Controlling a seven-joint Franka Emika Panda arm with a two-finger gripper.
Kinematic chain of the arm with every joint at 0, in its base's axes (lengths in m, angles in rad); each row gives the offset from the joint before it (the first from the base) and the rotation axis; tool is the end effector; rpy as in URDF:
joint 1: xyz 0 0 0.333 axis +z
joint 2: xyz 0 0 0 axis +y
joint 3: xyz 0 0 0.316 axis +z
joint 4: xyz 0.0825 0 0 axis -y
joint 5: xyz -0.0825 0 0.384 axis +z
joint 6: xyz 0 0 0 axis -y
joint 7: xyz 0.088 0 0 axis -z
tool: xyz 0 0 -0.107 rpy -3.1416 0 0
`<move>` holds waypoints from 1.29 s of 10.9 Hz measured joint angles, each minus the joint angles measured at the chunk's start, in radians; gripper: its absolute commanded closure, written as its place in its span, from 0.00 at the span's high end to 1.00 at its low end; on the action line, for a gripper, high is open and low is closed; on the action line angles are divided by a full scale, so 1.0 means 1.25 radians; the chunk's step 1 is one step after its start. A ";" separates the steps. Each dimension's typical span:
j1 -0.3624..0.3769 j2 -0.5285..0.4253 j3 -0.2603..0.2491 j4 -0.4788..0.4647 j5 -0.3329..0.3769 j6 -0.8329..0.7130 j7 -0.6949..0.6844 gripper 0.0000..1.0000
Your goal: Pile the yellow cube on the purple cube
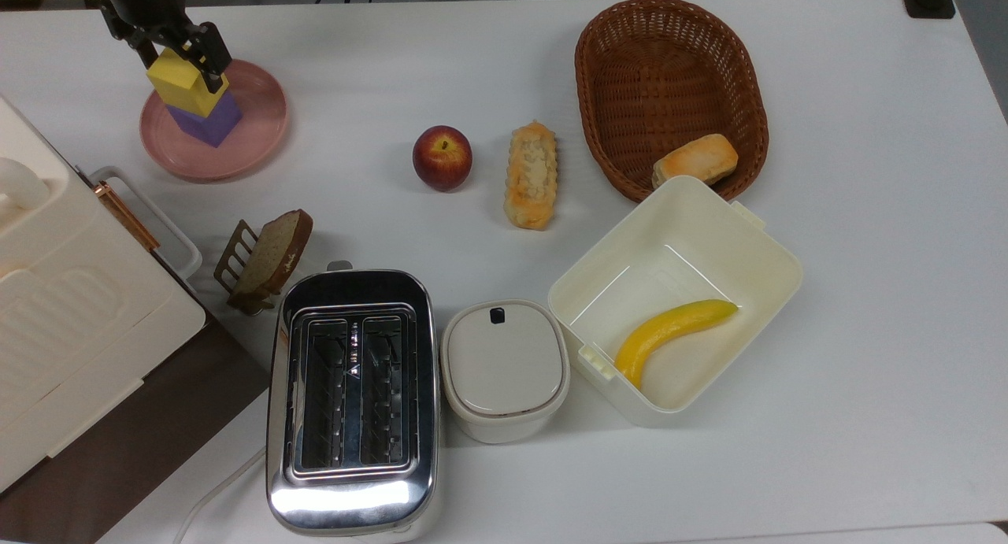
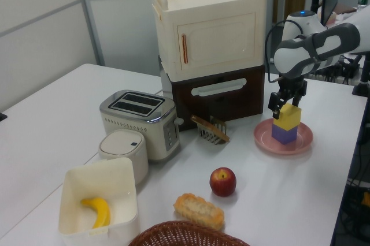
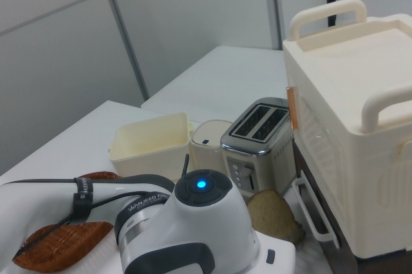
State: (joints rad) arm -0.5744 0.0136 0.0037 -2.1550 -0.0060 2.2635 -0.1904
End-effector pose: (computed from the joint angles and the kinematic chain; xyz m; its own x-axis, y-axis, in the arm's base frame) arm 0.4614 -0.2964 0.4017 0.9263 -0.3653 0.0921 -0.3687 -0.9293 0.0228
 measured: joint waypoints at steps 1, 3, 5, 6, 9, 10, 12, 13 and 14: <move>0.000 0.000 0.000 0.001 0.000 0.000 0.000 1.00; 0.003 -0.001 0.000 0.012 0.000 0.000 0.000 1.00; 0.015 -0.007 0.002 0.073 0.000 -0.065 0.042 1.00; 0.024 -0.012 0.005 0.133 0.000 -0.142 0.082 1.00; 0.067 -0.044 0.017 0.271 -0.012 -0.332 0.166 1.00; 0.103 -0.046 0.022 0.309 -0.017 -0.383 0.204 1.00; 0.191 -0.035 0.027 0.376 -0.017 -0.448 0.288 1.00; 0.242 -0.029 0.025 0.397 -0.018 -0.462 0.338 1.00; 0.293 -0.023 0.020 0.405 -0.019 -0.464 0.369 1.00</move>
State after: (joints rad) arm -0.2083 -0.0150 0.0283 -1.6487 -0.0304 1.6831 0.2707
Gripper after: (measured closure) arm 0.000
